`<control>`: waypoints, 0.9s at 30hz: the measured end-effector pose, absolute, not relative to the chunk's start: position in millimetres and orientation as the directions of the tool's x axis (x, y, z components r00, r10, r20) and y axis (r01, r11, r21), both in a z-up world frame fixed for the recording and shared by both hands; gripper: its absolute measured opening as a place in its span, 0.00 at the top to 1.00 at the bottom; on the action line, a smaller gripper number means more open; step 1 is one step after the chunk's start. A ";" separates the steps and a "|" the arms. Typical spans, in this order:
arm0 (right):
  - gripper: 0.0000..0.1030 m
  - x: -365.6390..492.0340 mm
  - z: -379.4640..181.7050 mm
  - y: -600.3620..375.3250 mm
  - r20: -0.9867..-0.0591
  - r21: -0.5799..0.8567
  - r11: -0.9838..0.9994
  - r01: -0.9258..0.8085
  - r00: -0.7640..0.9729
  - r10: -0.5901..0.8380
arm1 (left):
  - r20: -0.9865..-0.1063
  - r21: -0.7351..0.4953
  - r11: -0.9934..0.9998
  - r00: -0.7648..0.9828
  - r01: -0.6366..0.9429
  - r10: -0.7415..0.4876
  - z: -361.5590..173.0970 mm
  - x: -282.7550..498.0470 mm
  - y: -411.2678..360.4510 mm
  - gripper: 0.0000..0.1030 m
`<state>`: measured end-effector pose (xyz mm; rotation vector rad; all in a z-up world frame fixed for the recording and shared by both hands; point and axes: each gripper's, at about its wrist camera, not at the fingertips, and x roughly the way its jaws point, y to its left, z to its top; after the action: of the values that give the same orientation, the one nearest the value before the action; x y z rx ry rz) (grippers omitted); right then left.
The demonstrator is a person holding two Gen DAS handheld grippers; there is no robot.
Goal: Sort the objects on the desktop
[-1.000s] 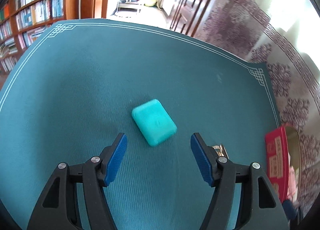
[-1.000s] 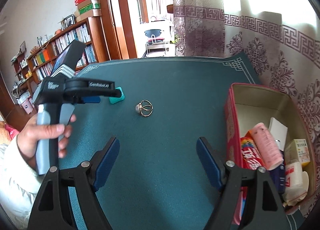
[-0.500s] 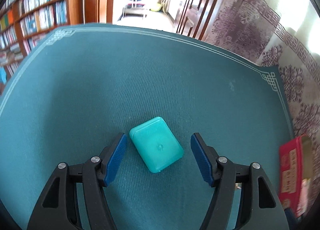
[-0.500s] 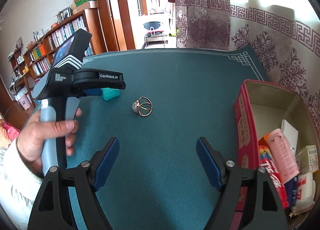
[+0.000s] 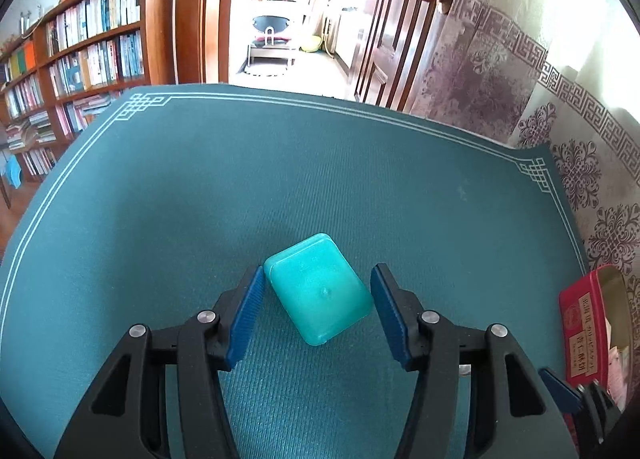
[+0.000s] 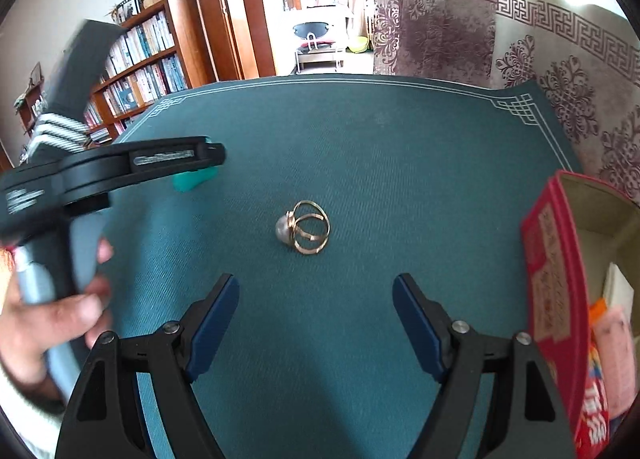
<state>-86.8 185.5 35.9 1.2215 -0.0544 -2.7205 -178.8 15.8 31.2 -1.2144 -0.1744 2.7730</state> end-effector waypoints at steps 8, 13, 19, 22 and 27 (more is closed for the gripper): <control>0.21 -123.1 23.0 185.7 -0.765 0.119 -0.989 0.089 -0.627 -0.148 | -0.722 -0.187 -0.982 -0.672 -0.040 0.165 33.0 -178.9 9.9 0.44; 0.36 -134.5 22.7 175.8 -0.761 0.084 -0.991 0.107 -0.634 -0.133 | -0.730 -0.200 -0.979 -0.662 -0.030 0.169 31.2 -181.1 8.5 0.44; 0.60 -129.7 22.5 161.0 -0.755 0.009 -0.989 0.146 -0.648 -0.103 | -0.730 -0.204 -0.978 -0.660 -0.041 0.180 33.0 -180.4 10.6 0.44; 0.60 -122.7 23.5 162.5 -0.758 0.031 -0.988 0.149 -0.641 -0.120 | -0.729 -0.208 -0.977 -0.659 -0.042 0.184 34.0 -180.0 11.0 0.44; 0.60 -105.1 32.3 167.9 -0.745 0.065 -0.987 0.145 -0.652 -0.145 | -0.718 -0.205 -0.977 -0.669 -0.062 0.193 39.8 -174.9 16.3 0.44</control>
<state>-105.1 167.9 32.3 1.2254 0.0003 -2.7180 -174.9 16.3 39.8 -1.2063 -0.2466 2.7375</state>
